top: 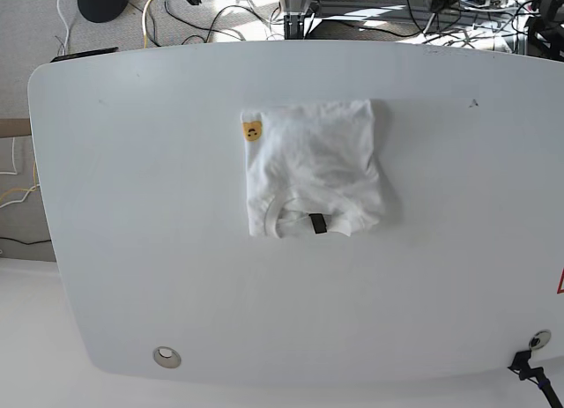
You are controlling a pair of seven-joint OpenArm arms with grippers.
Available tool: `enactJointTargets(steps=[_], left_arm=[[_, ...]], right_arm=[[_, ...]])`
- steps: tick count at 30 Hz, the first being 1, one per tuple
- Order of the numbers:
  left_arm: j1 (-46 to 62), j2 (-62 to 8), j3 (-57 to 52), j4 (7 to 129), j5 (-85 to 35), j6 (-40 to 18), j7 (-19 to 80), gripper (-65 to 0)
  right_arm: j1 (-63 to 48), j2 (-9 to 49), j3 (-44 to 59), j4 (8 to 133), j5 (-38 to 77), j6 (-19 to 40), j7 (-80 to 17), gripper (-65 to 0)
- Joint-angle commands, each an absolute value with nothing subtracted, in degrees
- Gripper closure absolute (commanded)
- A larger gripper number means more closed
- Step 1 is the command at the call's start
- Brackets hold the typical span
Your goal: Fold the T-shirt properly
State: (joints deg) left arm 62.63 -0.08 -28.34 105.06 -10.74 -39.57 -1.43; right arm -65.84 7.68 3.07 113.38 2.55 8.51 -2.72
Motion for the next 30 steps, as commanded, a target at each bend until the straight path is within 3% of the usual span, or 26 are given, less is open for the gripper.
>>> enactJointTargets(steps=[1,8,18,26,30], left_arm=[[63.52,-0.04,-28.53,104.04,-11.65,-40.00,-2.86,0.0],[63.78,0.04,-28.09,90.42,-11.47,-40.00,-2.86,0.0],[42.33,0.48,-25.36,60.26,4.00,-40.00,-2.68,0.0],[26.86,0.31,-25.36,34.77,13.58,-40.00,-2.77,0.0],[20.53,-1.71,-25.36,23.16,18.77,-31.08,-2.59,0.0]], right_arm=[[-67.82,7.87,3.65,113.71,2.59,8.92,-1.36,0.0],[-70.64,7.78,3.82,105.54,2.86,8.92,-1.36,0.0],[-48.84,7.34,-4.44,73.80,3.03,8.92,-1.36,0.0],[-33.89,5.14,-4.79,51.12,2.68,8.92,-1.27,0.0],[-28.53,5.05,-4.79,43.47,2.68,8.92,-1.27,0.0]])
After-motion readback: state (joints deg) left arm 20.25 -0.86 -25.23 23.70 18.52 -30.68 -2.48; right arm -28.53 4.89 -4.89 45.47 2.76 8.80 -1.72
